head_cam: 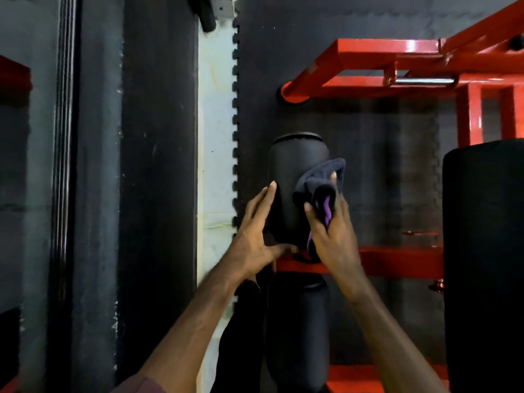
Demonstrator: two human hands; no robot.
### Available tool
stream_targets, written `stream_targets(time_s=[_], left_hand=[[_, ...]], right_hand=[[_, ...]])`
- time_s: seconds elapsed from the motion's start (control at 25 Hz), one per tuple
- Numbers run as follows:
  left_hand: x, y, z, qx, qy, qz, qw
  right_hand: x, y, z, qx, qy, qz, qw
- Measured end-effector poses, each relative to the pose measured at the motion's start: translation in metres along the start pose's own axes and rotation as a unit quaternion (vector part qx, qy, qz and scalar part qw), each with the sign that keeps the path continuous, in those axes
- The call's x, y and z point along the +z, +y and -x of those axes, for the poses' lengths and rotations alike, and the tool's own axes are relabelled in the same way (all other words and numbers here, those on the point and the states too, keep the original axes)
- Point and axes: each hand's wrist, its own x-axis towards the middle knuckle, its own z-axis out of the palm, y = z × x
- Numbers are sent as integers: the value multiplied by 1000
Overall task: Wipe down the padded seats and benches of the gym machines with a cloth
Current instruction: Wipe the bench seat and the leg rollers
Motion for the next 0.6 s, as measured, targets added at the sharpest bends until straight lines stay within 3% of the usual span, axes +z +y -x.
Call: stream_targets(time_s=[0.16, 0.28, 0.44, 0.6], left_hand=[[3, 2, -2, 38, 86, 12, 995], [12, 5, 0, 54, 128, 15, 990], [19, 21, -13, 34, 125, -38, 991], [20, 23, -18, -6, 108, -82, 991]], right_hand=[[4, -21, -78, 38, 40, 38, 998], [4, -16, -56, 27, 33, 27, 999], [1, -1, 21, -7, -23, 50, 998], [8, -23, -47, 18, 19, 82, 996]])
